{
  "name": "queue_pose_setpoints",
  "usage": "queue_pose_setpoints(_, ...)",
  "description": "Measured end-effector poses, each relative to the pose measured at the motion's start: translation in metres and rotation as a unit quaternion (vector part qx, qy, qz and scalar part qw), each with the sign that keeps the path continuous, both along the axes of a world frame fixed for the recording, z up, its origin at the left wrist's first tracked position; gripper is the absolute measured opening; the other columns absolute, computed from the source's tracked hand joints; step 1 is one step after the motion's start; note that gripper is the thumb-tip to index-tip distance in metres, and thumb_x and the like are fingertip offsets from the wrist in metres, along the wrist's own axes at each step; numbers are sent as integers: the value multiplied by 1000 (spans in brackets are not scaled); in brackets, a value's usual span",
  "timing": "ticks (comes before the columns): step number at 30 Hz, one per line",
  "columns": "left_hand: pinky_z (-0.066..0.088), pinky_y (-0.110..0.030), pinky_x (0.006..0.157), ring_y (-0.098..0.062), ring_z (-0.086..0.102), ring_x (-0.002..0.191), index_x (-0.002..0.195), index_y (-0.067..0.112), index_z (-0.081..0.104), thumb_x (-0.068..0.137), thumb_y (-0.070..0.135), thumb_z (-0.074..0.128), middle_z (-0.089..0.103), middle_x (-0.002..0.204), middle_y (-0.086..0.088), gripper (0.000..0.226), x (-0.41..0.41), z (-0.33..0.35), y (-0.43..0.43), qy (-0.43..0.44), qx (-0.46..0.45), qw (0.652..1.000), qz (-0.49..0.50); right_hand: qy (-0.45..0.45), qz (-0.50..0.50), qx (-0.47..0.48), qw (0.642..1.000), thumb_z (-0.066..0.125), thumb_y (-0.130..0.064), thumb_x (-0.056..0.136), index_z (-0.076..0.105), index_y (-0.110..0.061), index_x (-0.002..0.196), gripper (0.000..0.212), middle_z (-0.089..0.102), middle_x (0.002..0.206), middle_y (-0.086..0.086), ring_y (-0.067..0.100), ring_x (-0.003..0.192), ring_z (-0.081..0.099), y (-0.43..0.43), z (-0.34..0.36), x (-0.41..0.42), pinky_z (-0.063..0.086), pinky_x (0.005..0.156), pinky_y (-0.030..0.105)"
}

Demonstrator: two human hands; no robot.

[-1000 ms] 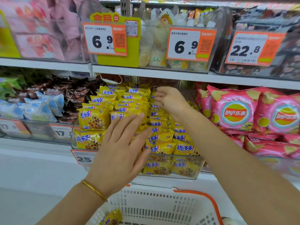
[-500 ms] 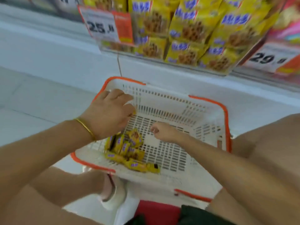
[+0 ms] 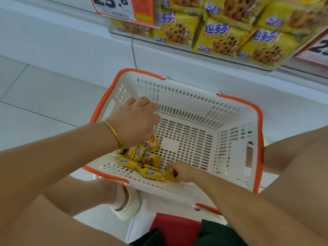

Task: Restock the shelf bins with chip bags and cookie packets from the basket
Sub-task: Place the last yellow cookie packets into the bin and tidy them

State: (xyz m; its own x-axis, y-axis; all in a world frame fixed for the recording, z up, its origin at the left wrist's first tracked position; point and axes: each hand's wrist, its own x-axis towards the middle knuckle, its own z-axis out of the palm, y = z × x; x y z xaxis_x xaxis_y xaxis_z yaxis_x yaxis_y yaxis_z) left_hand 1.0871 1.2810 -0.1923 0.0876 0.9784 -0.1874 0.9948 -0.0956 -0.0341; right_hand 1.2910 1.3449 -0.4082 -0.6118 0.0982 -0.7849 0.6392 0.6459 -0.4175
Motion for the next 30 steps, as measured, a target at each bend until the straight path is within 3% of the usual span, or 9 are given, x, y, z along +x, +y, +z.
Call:
queue_pose_setpoints(3,39,-41,97,-25,39,123,118,18,58,93,28,38,46,135,-2,33,11,3,10,4,-12,1000,-7,3,41,1,999,45,-5,93,34,-27,145,58,44,127,16,33,107,50,-8,7,2,43,89,40)
queue_pose_setpoints(5,35,-38,102,-23,32,127,124,21,52,95,30,37,39,140,-1,35,17,9,16,21,-36,999,-6,2,-1,7,1000,48,-7,91,45,-20,138,49,45,125,13,31,109,50,-14,6,0,44,92,39)
queue_pose_setpoints(9,34,-39,103,-22,29,129,127,21,49,96,30,36,36,142,-2,35,27,11,21,24,-57,998,-6,6,-194,-38,980,52,-9,85,60,-10,94,12,57,92,4,21,87,53,-15,4,3,45,74,32)
queue_pose_setpoints(12,34,-40,105,-22,30,130,130,22,47,96,30,36,36,142,-1,36,34,13,26,20,-79,997,-13,-4,-377,-95,921,51,-10,83,43,-13,72,14,42,76,4,18,65,39,9,25,1,35,61,33)
queue_pose_setpoints(15,36,-38,104,-21,37,125,134,21,42,96,32,42,41,137,-1,39,38,14,35,-37,-117,992,-3,28,-548,-272,791,50,-6,81,42,-11,76,11,43,80,8,22,66,48,41,72,0,47,59,33)
queue_pose_setpoints(20,41,-34,99,-22,48,121,141,16,32,94,39,52,45,138,-6,56,44,22,49,-176,-217,952,124,199,-543,-347,738,51,-8,88,48,-13,78,11,50,82,7,21,73,58,68,158,-1,51,57,30)
queue_pose_setpoints(23,46,-31,83,-21,57,100,126,13,46,89,39,60,55,116,-6,48,48,32,57,-241,-197,936,162,279,-536,-380,700,62,-9,76,51,-15,81,13,55,82,8,19,68,62,69,197,2,52,54,28)
queue_pose_setpoints(26,56,-34,71,-22,66,78,104,12,54,84,29,68,57,94,-5,30,52,50,64,-345,-149,910,176,331,-527,-333,708,68,-6,77,53,-11,97,26,60,91,9,18,72,66,68,226,8,56,61,31)
queue_pose_setpoints(30,57,-40,66,-25,67,73,108,18,55,79,28,72,61,96,-7,35,57,90,69,-401,-85,903,132,372,-494,-213,756,71,-20,63,54,-9,100,42,63,91,8,16,74,68,69,277,21,57,64,31)
